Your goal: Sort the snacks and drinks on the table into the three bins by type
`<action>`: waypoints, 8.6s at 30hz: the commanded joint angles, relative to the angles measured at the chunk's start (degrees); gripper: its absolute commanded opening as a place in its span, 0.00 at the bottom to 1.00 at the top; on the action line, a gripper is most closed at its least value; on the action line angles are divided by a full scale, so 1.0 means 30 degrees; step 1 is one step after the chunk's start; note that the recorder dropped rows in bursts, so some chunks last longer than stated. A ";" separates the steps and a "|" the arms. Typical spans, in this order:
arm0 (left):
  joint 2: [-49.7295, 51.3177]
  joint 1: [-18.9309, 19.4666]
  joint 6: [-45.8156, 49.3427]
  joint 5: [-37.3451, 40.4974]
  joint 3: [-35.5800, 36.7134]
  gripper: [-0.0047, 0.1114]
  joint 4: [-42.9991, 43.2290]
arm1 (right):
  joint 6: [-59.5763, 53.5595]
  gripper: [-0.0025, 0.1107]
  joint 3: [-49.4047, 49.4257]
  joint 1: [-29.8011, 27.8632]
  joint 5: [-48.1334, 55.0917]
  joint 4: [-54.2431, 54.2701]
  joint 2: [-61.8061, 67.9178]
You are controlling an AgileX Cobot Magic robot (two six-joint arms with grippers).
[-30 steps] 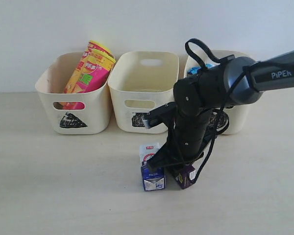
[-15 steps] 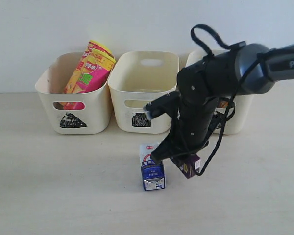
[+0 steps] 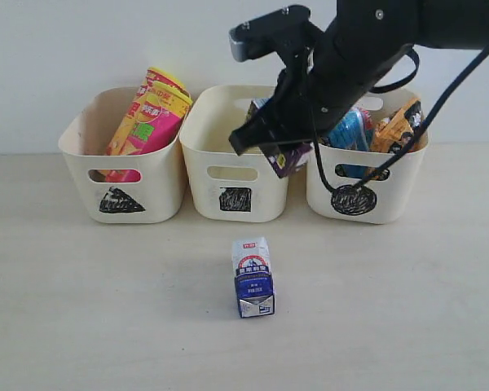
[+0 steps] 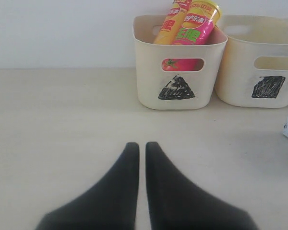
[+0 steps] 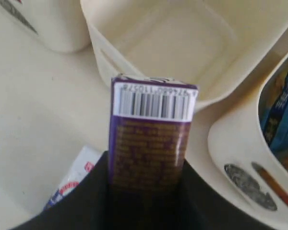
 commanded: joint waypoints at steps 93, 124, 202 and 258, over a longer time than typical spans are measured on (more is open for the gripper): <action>-0.0065 0.0100 -0.0080 0.0015 0.0067 0.07 0.0027 | 0.0278 0.17 -0.4200 0.1587 0.8356 0.2174 0.4694; -0.0065 0.0100 -0.0080 0.0015 0.0067 0.07 0.0027 | 0.3131 0.71 -0.4200 0.1587 0.5524 0.1937 0.9006; -0.0065 0.0100 -0.0080 0.0015 0.0067 0.07 0.0027 | 0.0654 0.67 -0.4241 -0.2139 -1.3666 -0.0598 0.8208; -0.0065 0.0100 -0.0080 0.0015 0.0067 0.07 0.0027 | 0.4231 0.02 1.8222 -1.1461 -0.8681 -0.1745 -2.1231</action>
